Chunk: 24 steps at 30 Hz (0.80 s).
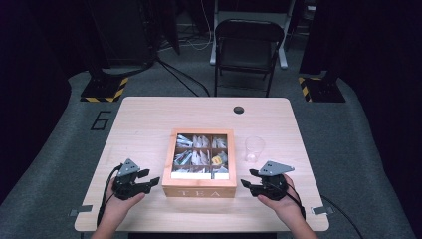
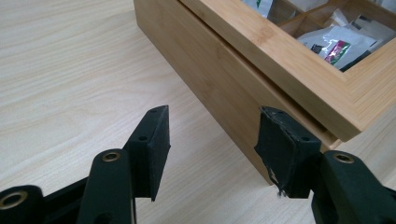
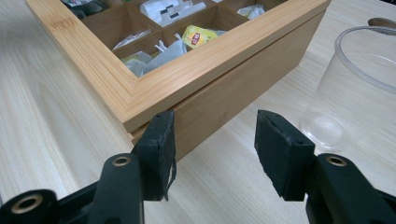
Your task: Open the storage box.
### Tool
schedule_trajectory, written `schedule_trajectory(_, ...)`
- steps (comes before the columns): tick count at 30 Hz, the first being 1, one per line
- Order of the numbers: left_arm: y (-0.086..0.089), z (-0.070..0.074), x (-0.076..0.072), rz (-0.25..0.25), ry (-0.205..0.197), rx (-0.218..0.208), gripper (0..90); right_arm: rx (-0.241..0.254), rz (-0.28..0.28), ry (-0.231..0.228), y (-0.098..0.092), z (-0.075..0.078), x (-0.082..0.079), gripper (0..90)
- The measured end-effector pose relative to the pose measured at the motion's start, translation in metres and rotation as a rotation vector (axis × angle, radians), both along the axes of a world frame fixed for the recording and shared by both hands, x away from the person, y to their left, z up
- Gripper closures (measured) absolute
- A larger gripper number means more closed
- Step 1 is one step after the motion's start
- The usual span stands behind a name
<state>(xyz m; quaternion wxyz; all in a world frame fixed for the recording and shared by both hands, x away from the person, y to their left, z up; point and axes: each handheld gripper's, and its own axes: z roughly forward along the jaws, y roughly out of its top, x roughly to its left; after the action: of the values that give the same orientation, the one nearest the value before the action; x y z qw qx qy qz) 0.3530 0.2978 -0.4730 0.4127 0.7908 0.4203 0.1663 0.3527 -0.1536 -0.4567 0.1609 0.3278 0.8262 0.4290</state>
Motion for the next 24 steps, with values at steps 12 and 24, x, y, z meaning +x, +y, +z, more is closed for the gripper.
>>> schedule_trajectory(12,0.002,0.003,-0.008,-0.022,-0.023,0.008,48.0,0.014,0.028,0.000,-0.002,0.001,-0.004,50.8)
schedule_trajectory(24,0.004,0.009,-0.019,-0.020,-0.038,-0.003,45.3,0.024,0.039,0.012,0.001,0.004,-0.010,49.7)
